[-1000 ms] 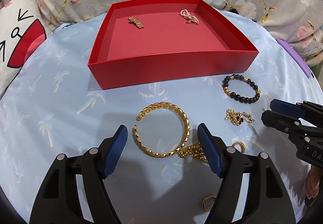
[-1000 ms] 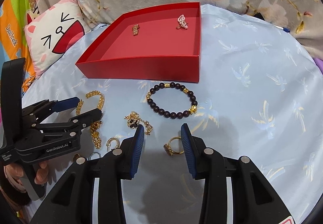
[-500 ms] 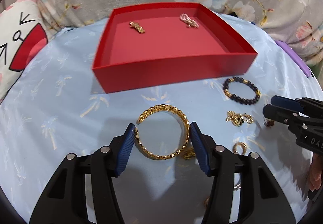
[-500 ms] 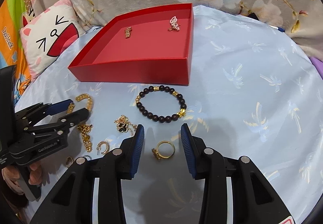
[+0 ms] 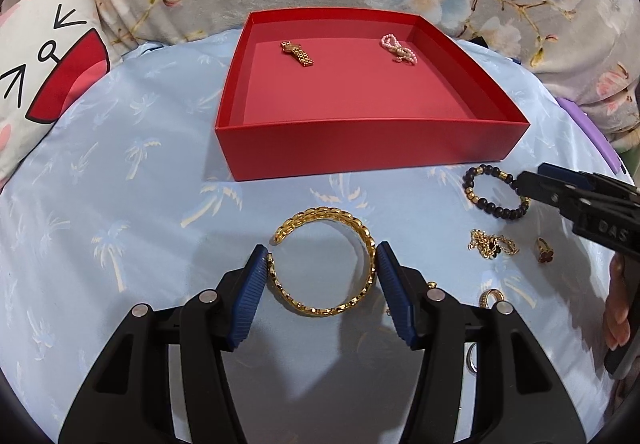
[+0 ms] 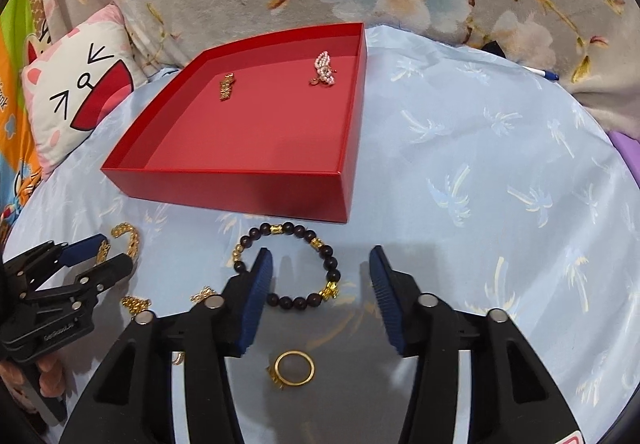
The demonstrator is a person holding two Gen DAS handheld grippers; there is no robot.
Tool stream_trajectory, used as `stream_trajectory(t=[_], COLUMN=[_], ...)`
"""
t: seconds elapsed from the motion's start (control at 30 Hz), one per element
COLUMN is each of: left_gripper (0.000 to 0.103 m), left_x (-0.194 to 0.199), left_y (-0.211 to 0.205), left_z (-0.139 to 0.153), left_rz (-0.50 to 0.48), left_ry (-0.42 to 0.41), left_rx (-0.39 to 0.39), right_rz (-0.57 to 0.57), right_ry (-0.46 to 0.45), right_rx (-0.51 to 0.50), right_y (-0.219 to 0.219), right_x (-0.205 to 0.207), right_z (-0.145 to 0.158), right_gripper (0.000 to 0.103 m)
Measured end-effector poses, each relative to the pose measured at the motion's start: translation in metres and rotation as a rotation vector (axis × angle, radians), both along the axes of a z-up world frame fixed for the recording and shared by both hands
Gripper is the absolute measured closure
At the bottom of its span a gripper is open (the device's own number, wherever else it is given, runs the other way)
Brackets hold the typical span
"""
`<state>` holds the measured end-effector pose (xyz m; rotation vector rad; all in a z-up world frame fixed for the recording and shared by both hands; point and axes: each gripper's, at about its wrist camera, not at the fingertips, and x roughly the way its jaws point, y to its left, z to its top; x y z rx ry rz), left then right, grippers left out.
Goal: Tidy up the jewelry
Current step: 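Grasp the gold bangle with the left tool while the right tool grasps the bead bracelet, then carry the bangle with the left tool over the tray while the right tool carries the bracelet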
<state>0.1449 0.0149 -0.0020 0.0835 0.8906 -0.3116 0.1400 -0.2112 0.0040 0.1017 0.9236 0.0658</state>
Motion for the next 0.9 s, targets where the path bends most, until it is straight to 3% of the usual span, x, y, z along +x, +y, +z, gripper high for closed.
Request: stream_trajectory(t=[0.3,0.63,0.9], left_gripper=[0.049,0.049,0.049], left_x=[0.0,0.0,-0.008], left_y=[0.0,-0.001,-0.004], left_z=[-0.001,-0.001,0.008], left_rz=[-0.007,-0.01,-0.018], left_ry=[0.005,0.007,-0.007], left_rx=[0.002,-0.006,-0.004], right_rz=[-0.006,-0.004,0.045], right_ry=[0.036,-0.012,-0.087], right_rx=[-0.015,0.02,0.047], right_y=[-0.002,-0.002,0.012], right_x=[0.007,-0.008,-0.028], right_z=[-0.013,0.004,0.041], right_gripper=[0.096,0.096,0.096])
